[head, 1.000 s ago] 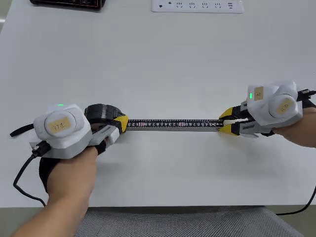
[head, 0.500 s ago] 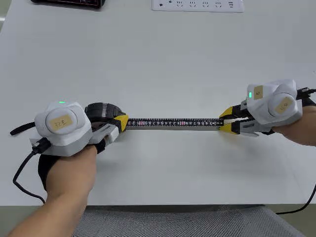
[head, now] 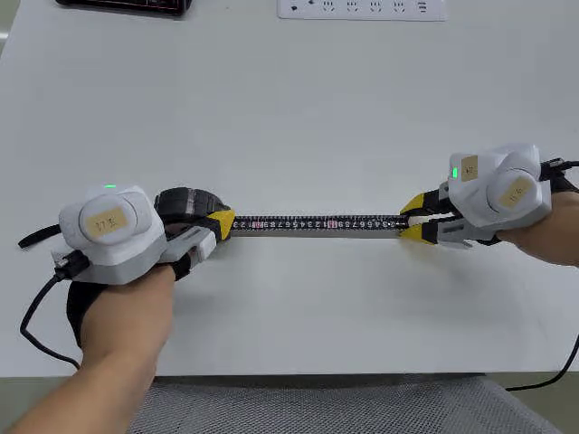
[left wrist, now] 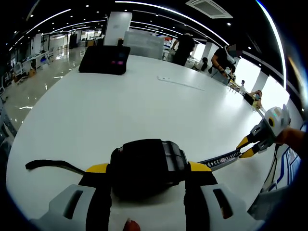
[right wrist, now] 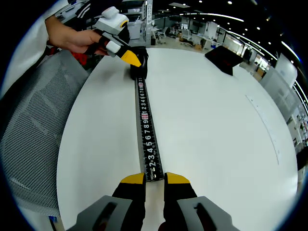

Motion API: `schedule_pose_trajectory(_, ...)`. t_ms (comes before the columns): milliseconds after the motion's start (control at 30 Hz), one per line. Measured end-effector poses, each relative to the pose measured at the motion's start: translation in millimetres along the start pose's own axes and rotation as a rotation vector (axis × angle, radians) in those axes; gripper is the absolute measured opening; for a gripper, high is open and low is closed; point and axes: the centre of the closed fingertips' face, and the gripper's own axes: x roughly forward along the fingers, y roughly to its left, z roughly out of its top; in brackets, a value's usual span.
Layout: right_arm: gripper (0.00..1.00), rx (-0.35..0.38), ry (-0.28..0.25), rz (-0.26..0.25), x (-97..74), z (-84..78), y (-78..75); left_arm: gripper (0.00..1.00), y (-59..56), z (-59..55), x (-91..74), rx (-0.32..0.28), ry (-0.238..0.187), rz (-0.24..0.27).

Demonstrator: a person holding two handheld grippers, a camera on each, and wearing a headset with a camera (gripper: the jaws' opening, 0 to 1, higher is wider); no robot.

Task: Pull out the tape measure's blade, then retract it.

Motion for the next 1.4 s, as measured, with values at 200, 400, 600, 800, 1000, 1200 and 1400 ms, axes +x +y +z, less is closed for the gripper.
schedule_pose_trajectory(200, 0.10, 0.007, -0.005, 0.005, 2.3, 3.0, 0.0, 0.56, 0.3, 0.0, 0.0, -0.005, 0.000, -0.005)
schedule_pose_trajectory(400, 0.10, 0.022, -0.019, 0.016, 5.6, 9.8, 1.8, 0.56, 0.7, 0.1, 0.0, -0.014, 0.001, -0.011)
schedule_pose_trajectory(600, 0.10, 0.027, -0.032, 0.031, 10.9, 17.4, 4.5, 0.56, 0.9, 0.0, -0.3, -0.020, 0.003, -0.017)
schedule_pose_trajectory(800, 0.10, 0.028, -0.044, 0.038, 16.8, 24.6, 6.6, 0.56, 1.3, 0.0, -0.2, -0.029, 0.003, -0.023)
schedule_pose_trajectory(1000, 0.10, 0.028, -0.056, 0.046, 23.0, 32.2, 7.8, 0.56, 1.4, -0.3, -0.2, -0.030, 0.006, -0.026)
schedule_pose_trajectory(1200, 0.10, 0.030, -0.067, 0.051, 27.1, 39.3, 8.9, 0.56, 1.7, -0.2, -0.3, -0.034, 0.006, -0.031)
schedule_pose_trajectory(1400, 0.10, 0.040, -0.090, 0.054, 31.6, 48.5, 8.6, 0.56, 2.0, 0.1, -0.6, -0.039, 0.009, -0.035)
